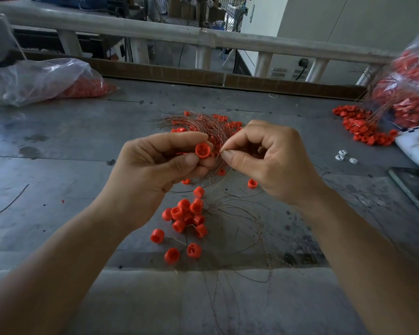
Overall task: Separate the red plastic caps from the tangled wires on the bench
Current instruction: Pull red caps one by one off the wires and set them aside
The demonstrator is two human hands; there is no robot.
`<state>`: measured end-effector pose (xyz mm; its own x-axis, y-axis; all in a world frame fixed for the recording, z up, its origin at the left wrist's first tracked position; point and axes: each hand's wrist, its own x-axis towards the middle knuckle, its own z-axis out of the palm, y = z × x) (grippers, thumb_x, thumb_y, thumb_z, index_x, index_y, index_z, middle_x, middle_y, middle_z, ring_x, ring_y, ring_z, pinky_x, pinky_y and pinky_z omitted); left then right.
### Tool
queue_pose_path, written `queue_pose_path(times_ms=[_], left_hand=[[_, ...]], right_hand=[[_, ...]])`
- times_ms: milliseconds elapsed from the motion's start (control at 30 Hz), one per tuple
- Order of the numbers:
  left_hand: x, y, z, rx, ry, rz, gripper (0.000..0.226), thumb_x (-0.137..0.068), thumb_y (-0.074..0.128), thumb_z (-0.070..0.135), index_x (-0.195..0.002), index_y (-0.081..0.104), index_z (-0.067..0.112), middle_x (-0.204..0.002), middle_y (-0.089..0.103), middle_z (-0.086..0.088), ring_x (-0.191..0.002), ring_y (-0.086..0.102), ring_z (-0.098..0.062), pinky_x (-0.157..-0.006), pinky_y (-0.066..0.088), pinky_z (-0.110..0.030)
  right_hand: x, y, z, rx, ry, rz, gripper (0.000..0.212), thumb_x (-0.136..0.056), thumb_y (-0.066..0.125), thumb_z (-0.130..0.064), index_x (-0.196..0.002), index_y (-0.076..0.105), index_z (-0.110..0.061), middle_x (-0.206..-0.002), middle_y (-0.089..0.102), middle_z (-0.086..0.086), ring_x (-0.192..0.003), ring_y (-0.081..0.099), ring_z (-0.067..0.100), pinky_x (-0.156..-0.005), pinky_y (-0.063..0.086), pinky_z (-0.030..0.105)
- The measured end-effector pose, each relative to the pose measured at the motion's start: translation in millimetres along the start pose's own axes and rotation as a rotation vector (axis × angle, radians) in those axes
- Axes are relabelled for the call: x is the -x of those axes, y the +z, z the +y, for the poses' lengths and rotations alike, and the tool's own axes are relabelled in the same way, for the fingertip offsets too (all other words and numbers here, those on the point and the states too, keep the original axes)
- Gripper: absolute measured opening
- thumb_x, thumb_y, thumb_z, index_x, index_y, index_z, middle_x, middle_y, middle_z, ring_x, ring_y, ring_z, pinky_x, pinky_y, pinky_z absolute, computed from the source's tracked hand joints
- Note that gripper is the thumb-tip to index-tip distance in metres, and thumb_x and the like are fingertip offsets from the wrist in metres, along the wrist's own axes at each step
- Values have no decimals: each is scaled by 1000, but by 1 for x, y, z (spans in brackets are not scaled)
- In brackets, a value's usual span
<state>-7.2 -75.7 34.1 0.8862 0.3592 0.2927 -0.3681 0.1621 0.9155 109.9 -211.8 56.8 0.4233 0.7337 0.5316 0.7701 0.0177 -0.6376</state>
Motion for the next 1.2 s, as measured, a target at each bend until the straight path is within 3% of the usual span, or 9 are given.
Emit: queue_pose_path(times_ms=[233, 367, 567, 667, 800, 867, 1000, 1100, 1200], left_hand=[[-1, -2, -1, 86, -13, -97, 23, -61, 65, 11, -82, 75, 13, -85, 73, -6, -74, 69, -12, -64, 54, -17], [-1, -3, -5, 107, -63, -124, 22, -63, 65, 10, -82, 74, 11, -84, 73, -8, -74, 70, -14, -65, 54, -18], [-2, -3, -4, 134, -94, -131, 22, -63, 65, 10, -82, 74, 12, -82, 73, -7, -75, 70, -15, -66, 55, -19], [-1, -2, -4, 125, -109, -115, 22, -60, 65, 10, -80, 75, 12, -80, 73, -7, -73, 70, -14, -64, 54, -18], [0, 0, -4, 132, -130, -112, 22, -59, 65, 9, -78, 75, 11, -79, 72, -8, -72, 70, -14, -63, 54, -18], [0, 0, -4, 127, -139, -130, 21, -60, 65, 9, -79, 74, 11, -80, 72, -8, -72, 70, -14, -63, 55, -18], [1, 0, -4, 118, -142, -143, 22, -60, 65, 10, -80, 74, 11, -80, 72, -8, -73, 70, -14, -64, 55, -19], [0, -1, -4, 112, -136, -151, 22, -61, 65, 10, -80, 75, 12, -81, 73, -7, -73, 70, -14, -64, 55, -19], [1, -2, -4, 114, -132, -156, 22, -61, 65, 10, -81, 74, 13, -81, 73, -7, -74, 70, -14, -65, 55, -19]], right_hand=[[-1, 2, -1, -153, 145, -100, 11, -76, 70, -8, -70, 68, -16, -60, 61, -8, -49, 51, 0, -47, 37, 10], [-1, 10, -1, -159, 186, -167, 11, -74, 71, -6, -71, 68, -16, -67, 66, 7, -59, 59, 21, -59, 49, 33], [-3, 5, 5, -327, 270, -242, 10, -76, 67, -9, -75, 66, -18, -58, 63, -13, -57, 56, -3, -53, 43, 9], [-8, -6, 15, -587, 393, -133, 18, -70, 62, -27, -83, 66, -14, -67, 66, -8, -64, 60, 3, -59, 48, 15], [-15, -24, 33, -747, 478, 144, 18, -72, 60, -25, -82, 64, -10, -63, 65, -6, -58, 59, 4, -55, 48, 15], [-16, -29, 45, -626, 521, 219, 6, -81, 60, -17, -80, 64, -12, -62, 64, -6, -57, 59, 3, -53, 47, 15], [-13, -28, 70, -125, 588, 218, 16, -85, 62, -13, -71, 63, -21, -63, 60, -6, -55, 55, 1, -55, 43, 15], [-10, -23, 82, 266, 540, 63, 20, -78, 69, -13, -65, 61, -25, -61, 56, -15, -58, 50, -2, -55, 36, 9], [-9, -19, 88, 428, 538, -94, 6, -75, 72, -16, -76, 68, -21, -65, 52, -19, -66, 49, 0, -54, 33, 9]])
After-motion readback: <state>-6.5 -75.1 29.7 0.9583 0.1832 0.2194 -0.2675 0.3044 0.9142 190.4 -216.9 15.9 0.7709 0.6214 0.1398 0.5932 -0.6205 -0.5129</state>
